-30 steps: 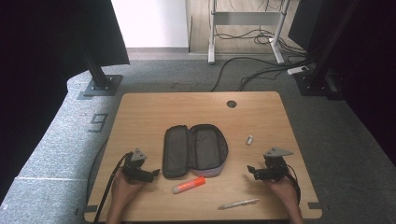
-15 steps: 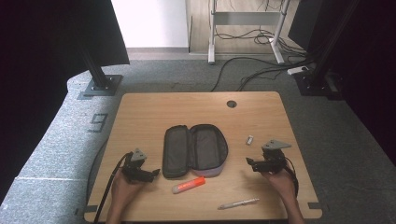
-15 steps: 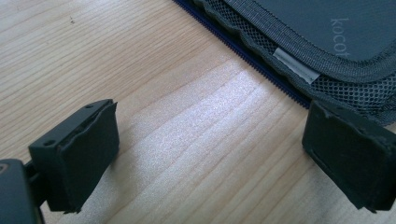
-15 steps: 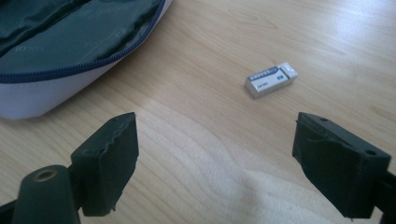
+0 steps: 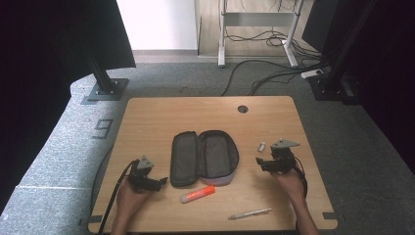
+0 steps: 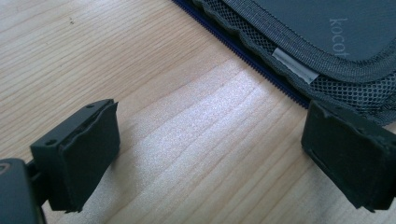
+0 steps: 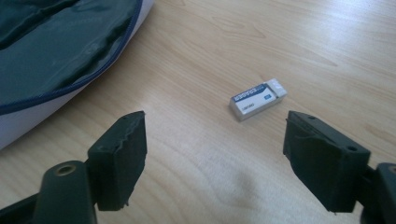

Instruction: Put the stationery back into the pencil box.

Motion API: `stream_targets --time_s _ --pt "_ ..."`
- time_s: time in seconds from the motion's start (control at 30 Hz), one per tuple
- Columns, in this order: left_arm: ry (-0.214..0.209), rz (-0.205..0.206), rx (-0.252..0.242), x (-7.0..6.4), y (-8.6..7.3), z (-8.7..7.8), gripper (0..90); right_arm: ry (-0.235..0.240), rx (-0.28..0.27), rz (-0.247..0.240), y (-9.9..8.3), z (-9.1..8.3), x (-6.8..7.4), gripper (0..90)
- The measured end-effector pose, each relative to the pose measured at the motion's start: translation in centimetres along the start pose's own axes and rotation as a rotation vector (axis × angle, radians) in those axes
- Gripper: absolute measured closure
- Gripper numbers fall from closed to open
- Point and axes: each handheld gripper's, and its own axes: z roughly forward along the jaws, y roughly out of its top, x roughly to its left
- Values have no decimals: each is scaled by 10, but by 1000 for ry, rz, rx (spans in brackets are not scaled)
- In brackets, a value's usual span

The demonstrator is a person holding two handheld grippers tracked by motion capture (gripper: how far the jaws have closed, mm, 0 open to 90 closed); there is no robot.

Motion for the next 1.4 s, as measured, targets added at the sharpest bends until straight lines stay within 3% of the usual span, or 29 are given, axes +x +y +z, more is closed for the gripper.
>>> stream_targets --time_s 0.3,0.67,1.13,1.4 --pt "-1 1 1 0 0 0 46 -25 -6 35 14 17 -12 301" --pt "-2 1 0 0 0 0 46 -72 25 57 27 41 -23 317" --pt "-2 1 0 0 0 0 47 -81 71 64 24 58 -30 393" --pt "-2 1 0 0 0 0 46 -74 99 57 21 64 -29 482"
